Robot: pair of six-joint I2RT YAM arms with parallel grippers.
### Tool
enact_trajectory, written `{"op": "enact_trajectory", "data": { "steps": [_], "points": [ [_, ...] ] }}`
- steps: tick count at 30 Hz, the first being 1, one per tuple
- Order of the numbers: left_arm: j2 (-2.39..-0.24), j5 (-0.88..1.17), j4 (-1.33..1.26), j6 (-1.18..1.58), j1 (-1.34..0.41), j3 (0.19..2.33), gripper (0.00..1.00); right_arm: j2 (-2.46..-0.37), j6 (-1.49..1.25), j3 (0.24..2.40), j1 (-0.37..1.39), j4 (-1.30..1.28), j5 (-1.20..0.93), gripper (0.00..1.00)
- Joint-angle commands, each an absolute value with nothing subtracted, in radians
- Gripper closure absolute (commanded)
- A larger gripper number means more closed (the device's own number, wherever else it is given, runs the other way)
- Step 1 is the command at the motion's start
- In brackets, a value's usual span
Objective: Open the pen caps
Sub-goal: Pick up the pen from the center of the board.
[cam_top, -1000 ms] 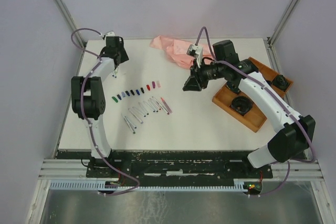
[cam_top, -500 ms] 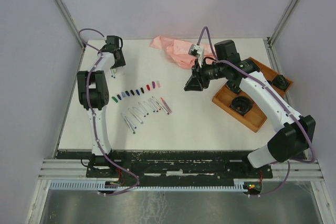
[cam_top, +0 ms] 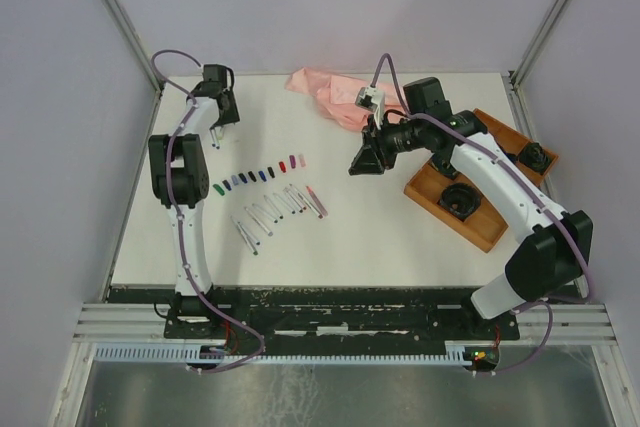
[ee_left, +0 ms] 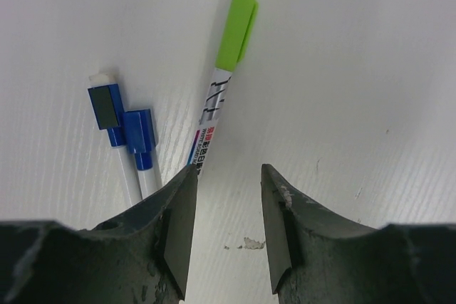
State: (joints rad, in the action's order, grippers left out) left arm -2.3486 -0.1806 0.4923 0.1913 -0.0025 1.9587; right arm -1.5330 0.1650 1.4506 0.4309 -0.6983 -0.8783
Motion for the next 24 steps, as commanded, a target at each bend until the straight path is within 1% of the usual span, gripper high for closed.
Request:
{"op": "enact_trajectory", "data": {
  "steps": [1,7,16,18,22,23,24],
  "points": [
    [-2.375,-0.188,0.508,0.122,0.016,2.014,0.53,-1.524,0.176,1.457,0.427,-0.683,-0.91,0.63],
    [-2.405,-0.177,0.552,0.118,0.028,2.051,0.54,-1.528,0.175,1.455,0.426,-0.684,-0.915,0.63],
    [-2.414,-0.146,0.59,0.125,0.03,2.061,0.66,-1.522,0.172,1.455,0.423,-0.682,-0.922,0.63],
    [-2.416,-0.132,0.602,0.131,0.029,2.064,0.72,-1.521,0.169,1.455,0.423,-0.681,-0.926,0.63],
    [-2.418,-0.098,0.611,0.142,0.029,2.057,0.92,-1.516,0.167,1.455,0.422,-0.68,-0.931,0.63],
    [-2.415,-0.09,0.612,0.146,0.03,2.055,0.96,-1.514,0.168,1.454,0.422,-0.678,-0.933,0.63],
    [-2.414,-0.08,0.614,0.15,0.029,2.054,0.97,-1.512,0.166,1.454,0.422,-0.679,-0.934,0.63]
  ]
}}
